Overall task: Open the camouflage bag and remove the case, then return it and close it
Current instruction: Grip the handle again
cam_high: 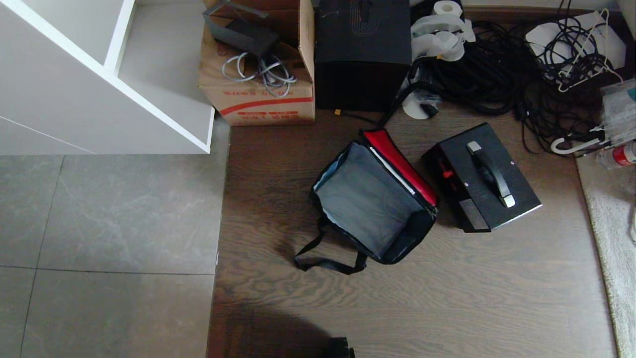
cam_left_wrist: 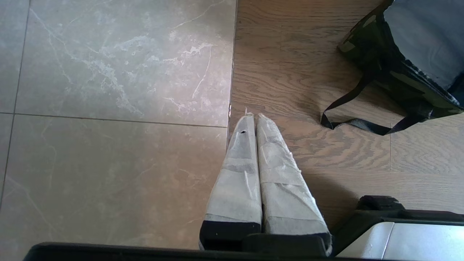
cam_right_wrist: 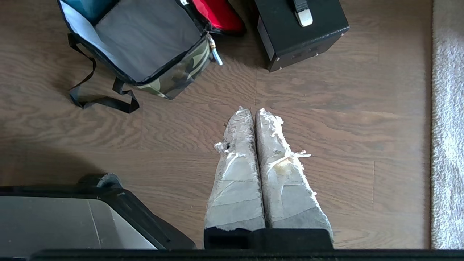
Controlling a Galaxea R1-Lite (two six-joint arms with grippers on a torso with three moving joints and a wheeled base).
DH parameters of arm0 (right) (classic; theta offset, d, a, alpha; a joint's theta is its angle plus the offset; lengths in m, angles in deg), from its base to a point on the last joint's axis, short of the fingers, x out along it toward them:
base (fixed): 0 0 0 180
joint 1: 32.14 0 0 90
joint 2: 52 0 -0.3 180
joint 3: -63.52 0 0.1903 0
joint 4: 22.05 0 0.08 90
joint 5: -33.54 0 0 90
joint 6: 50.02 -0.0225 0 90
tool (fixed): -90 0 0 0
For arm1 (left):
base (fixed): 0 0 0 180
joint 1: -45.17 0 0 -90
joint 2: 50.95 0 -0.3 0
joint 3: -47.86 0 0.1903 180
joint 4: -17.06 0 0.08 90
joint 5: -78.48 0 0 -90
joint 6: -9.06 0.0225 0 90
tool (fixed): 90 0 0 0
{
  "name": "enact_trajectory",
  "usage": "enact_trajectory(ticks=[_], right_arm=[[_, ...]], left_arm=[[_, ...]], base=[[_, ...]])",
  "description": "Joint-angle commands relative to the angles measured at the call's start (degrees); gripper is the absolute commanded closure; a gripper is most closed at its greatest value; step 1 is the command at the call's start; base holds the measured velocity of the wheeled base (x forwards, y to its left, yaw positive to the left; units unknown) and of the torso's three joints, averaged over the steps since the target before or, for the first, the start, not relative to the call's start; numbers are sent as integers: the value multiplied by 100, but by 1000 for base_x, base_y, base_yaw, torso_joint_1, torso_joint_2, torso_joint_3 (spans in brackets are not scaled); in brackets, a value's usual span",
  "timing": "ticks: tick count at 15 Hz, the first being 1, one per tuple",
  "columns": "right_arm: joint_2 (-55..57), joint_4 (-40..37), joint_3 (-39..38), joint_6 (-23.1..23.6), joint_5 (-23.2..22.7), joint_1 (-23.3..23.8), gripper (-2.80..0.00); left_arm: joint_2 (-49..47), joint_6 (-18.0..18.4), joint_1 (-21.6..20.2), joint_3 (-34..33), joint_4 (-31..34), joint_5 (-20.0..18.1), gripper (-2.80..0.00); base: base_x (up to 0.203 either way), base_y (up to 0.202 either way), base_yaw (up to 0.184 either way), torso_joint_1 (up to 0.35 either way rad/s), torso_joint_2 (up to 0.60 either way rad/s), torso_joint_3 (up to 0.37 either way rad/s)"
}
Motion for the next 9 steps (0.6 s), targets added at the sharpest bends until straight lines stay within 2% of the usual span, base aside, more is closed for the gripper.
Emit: enact_trajectory(ticks=[1, 9], right_arm=[[23, -8, -9, 9, -6, -2, 0], [23, -8, -9, 9, -6, -2, 0]], left_arm=[[-9, -1, 0, 0, -1, 0, 0], [-9, -1, 0, 0, -1, 0, 0]], base=[[0, 0, 0, 0, 0, 0], [0, 0, 0, 0, 0, 0]])
